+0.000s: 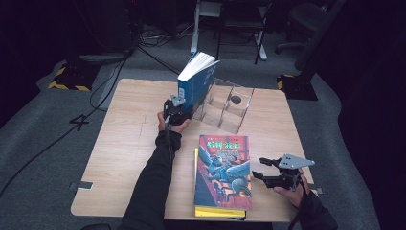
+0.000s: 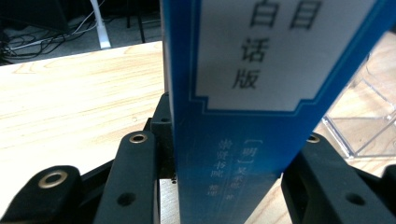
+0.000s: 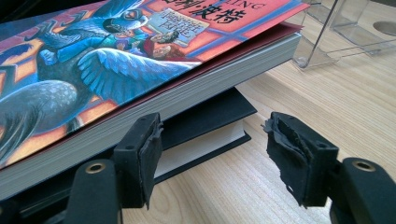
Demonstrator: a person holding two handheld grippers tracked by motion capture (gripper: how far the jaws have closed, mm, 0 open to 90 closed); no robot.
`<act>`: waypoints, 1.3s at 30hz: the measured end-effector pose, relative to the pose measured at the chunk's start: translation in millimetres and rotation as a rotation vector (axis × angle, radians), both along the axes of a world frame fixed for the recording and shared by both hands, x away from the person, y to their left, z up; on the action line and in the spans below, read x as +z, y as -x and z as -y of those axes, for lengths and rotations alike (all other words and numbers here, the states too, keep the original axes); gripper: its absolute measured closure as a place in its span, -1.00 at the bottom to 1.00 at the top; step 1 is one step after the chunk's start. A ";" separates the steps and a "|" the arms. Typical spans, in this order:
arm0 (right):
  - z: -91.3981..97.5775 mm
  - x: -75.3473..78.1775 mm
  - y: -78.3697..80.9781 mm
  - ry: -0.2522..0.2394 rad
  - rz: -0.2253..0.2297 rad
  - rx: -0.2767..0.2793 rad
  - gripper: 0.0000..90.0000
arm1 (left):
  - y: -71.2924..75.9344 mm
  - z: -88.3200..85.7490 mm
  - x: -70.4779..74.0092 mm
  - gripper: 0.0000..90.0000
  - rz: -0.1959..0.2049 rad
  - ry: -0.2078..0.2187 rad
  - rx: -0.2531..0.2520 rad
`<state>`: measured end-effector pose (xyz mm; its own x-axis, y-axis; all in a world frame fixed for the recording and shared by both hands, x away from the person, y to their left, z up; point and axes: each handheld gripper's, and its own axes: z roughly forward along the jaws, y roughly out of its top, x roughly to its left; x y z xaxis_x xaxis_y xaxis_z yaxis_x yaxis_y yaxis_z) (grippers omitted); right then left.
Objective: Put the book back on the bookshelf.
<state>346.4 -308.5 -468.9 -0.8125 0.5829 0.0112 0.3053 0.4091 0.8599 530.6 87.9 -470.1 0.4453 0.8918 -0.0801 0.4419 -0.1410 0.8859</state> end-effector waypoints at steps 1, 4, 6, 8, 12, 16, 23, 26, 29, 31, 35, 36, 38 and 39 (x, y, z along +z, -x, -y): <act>-0.1 0.2 0.2 0.001 0.002 0.000 -0.20 | -0.5 0.4 -0.4 0.35 0.004 0.005 0.003; -0.2 0.1 -0.3 0.000 0.003 0.002 -0.20 | -0.1 2.5 -0.8 0.36 0.005 0.008 0.002; -0.2 0.1 0.0 0.000 0.000 0.004 -0.20 | 3.0 7.4 -0.9 0.36 0.005 0.001 0.008; -0.1 0.3 0.1 -0.001 0.003 0.005 -0.20 | 6.5 11.5 -1.0 0.35 0.008 -0.007 0.009; 0.5 0.2 0.0 -0.007 0.002 0.006 -0.20 | 16.6 18.0 -1.9 0.35 0.018 -0.015 0.005; -0.6 1.3 1.0 -0.002 0.005 0.011 -0.20 | 27.6 23.2 -1.9 0.35 0.020 -0.019 0.020; -0.3 1.8 0.8 -0.003 0.010 0.011 -0.20 | 51.6 31.1 -2.1 0.35 0.018 -0.016 0.043; -0.9 1.9 1.3 -0.002 0.008 0.013 -0.20 | 59.4 35.7 -2.8 0.35 0.025 -0.015 0.066; -1.5 1.8 1.2 0.001 0.010 0.015 -0.20 | 62.0 36.9 -3.8 0.34 0.036 -0.011 0.066; -1.1 1.8 1.1 -0.001 0.009 0.013 -0.20 | 63.3 32.8 -1.2 0.29 0.045 0.041 0.055; -0.3 1.5 0.7 -0.001 0.009 0.011 -0.20 | 68.1 24.7 23.5 0.16 0.131 0.059 0.039; -0.5 1.5 0.6 -0.002 0.009 0.011 -0.20 | 69.7 23.0 32.1 0.12 0.157 0.059 0.037; -1.1 1.8 1.0 0.001 0.008 0.012 -0.20 | 71.6 18.7 50.1 0.05 0.191 0.070 0.021; -1.3 1.7 0.9 0.002 0.009 0.014 -0.20 | 72.1 17.8 57.2 0.03 0.204 0.059 0.022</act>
<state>345.5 -307.1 -467.2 -0.8207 0.5713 0.0026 0.2914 0.4147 0.8621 458.5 70.1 -412.9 0.4381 0.8979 -0.0425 0.2549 -0.0787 0.9638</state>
